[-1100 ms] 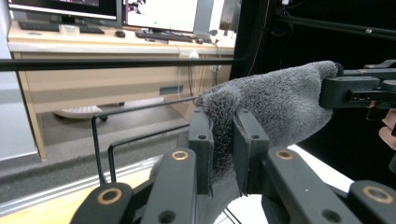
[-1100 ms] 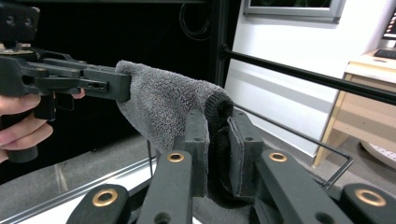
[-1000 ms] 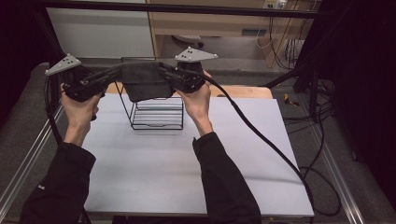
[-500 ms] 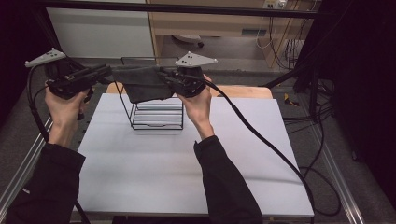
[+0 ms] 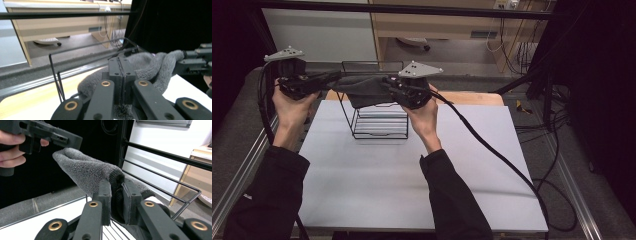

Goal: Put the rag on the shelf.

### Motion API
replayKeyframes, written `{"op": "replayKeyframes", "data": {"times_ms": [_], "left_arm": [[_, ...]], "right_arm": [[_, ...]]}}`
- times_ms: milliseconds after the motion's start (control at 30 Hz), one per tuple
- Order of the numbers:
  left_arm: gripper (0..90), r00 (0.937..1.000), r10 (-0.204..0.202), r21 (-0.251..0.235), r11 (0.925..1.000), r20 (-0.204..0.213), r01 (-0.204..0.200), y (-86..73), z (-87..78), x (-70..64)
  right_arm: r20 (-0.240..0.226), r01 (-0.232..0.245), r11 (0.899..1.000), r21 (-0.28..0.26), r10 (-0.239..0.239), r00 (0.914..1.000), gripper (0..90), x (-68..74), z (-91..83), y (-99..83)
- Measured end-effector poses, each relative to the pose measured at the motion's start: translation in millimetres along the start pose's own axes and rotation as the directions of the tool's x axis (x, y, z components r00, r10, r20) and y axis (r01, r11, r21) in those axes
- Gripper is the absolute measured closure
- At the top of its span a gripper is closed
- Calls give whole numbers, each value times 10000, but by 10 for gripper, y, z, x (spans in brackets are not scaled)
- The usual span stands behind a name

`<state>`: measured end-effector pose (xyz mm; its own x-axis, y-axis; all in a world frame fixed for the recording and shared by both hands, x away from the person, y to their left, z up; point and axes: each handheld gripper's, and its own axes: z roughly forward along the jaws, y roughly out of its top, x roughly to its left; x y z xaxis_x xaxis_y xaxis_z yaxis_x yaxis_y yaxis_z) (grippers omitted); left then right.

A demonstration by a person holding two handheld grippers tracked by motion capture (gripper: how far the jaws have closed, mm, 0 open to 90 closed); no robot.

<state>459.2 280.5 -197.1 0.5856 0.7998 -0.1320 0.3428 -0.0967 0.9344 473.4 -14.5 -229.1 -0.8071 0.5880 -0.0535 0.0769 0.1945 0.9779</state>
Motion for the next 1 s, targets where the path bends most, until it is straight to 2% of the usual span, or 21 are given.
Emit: {"op": "replayKeyframes", "data": {"times_ms": [167,367,667,767,833,900,1000], "left_arm": [[895,9999,68,310,9995,154,-73,-99,7,1],[895,9996,267,593,9979,90,-272,-181,26,-6],[896,9993,369,840,9958,64,-373,-314,61,-22],[896,9988,497,952,9942,4,-495,-359,78,-32],[896,9984,570,1049,9929,-50,-562,-400,102,-37],[896,9983,578,1089,9924,-46,-569,-438,120,-40],[896,9981,612,1107,9920,-49,-603,-512,147,-50]], "right_arm": [[-58,10,9999,109,-9,10000,784,10,6,-16],[-149,-13,9996,282,18,9999,735,14,-9,-11],[-344,-117,9992,392,131,9993,537,22,-94,43],[-425,-227,9995,236,237,9988,516,23,-129,72],[-359,-254,9993,284,264,9990,555,15,-126,79],[-379,-368,9979,525,388,9985,687,3,-99,60],[-301,-350,9939,1049,384,9988,812,11,-41,4]]}}
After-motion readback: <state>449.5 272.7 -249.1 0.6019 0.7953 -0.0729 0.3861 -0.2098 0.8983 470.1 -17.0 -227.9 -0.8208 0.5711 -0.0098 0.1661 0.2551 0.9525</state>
